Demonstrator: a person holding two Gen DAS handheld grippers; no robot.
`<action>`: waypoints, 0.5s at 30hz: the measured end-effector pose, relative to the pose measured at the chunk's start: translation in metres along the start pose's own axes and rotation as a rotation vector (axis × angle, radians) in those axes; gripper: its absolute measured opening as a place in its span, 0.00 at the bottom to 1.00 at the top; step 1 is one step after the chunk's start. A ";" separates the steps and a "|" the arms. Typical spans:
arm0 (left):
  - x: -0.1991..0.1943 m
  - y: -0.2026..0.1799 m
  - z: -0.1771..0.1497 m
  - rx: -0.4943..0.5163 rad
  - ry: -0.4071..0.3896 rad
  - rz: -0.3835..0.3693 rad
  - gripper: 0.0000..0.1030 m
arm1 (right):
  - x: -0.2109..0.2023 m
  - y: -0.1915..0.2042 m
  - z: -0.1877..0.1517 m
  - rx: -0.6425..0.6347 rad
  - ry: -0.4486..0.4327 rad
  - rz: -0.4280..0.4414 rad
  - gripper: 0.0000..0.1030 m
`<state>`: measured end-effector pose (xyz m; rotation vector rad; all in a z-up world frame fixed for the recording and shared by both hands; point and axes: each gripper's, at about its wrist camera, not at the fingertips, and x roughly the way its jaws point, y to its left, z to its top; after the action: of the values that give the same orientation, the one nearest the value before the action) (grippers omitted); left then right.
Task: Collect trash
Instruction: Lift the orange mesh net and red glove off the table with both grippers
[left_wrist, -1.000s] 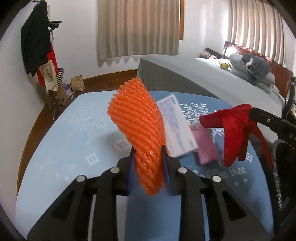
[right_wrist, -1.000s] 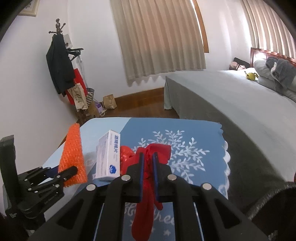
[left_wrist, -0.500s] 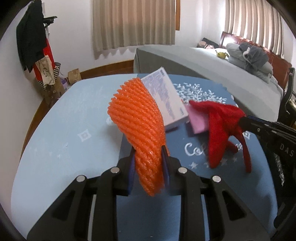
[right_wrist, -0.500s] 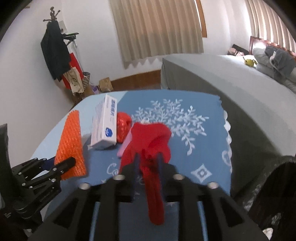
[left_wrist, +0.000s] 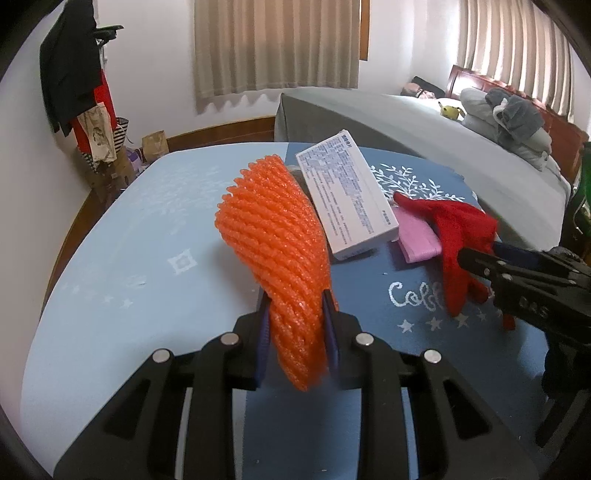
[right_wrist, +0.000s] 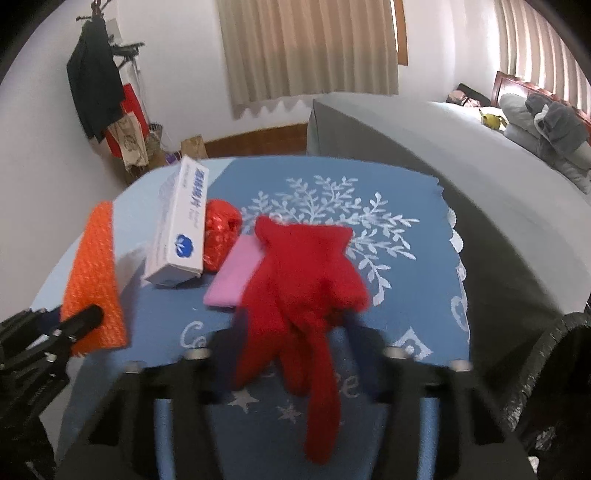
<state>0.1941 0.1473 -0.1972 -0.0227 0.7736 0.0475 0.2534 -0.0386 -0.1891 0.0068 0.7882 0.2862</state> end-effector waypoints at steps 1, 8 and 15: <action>-0.001 0.000 0.000 -0.002 -0.001 0.000 0.24 | 0.000 -0.001 0.000 0.002 0.002 0.008 0.28; -0.011 -0.009 0.003 0.001 -0.020 -0.006 0.24 | -0.032 -0.006 0.005 0.020 -0.082 0.090 0.07; -0.030 -0.022 0.011 0.017 -0.056 -0.033 0.24 | -0.071 -0.011 0.020 0.032 -0.164 0.112 0.05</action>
<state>0.1813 0.1251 -0.1685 -0.0180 0.7173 0.0106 0.2226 -0.0655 -0.1268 0.1037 0.6305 0.3744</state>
